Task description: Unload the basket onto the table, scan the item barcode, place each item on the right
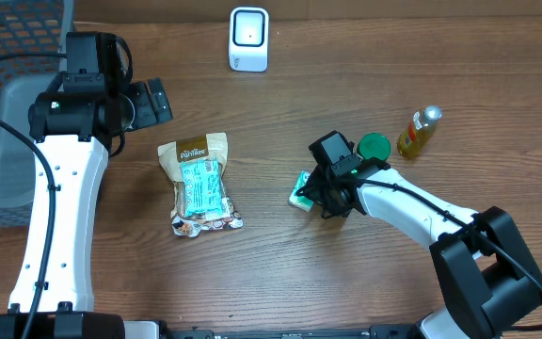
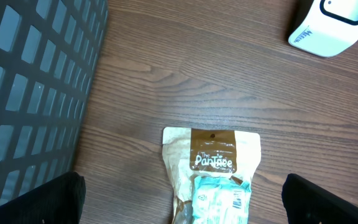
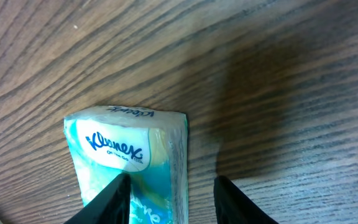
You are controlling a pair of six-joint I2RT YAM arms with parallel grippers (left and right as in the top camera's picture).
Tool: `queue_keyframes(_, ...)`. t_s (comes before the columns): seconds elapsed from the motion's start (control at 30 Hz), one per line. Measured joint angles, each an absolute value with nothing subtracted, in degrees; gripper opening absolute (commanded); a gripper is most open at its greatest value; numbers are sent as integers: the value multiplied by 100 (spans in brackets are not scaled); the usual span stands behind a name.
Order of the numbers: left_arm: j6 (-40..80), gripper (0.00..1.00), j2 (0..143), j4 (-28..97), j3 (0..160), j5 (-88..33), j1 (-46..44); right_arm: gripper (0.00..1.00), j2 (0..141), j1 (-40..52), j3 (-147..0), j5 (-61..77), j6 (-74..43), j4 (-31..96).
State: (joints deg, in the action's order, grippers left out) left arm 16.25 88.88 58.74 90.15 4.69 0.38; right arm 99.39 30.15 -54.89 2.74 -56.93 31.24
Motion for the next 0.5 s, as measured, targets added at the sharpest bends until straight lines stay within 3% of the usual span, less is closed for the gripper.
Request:
queue_keyframes(0.17, 1625, 100, 8888, 5874, 9015, 469, 38, 38, 9944, 3013, -5481, 272, -5697, 3135)
queue_keyframes(0.3, 1625, 100, 8888, 5874, 9015, 469, 38, 31, 10020, 3013, -5408, 327, -5697, 2893)
queue_keyframes(0.43, 1625, 100, 8888, 5872, 9015, 469, 38, 7, 10047, 3006, -5408, 462, -5712, 2744)
queue_keyframes(0.5, 1625, 100, 8888, 5874, 9015, 469, 38, 4, 10044, 3002, -5411, 517, -5699, 2733)
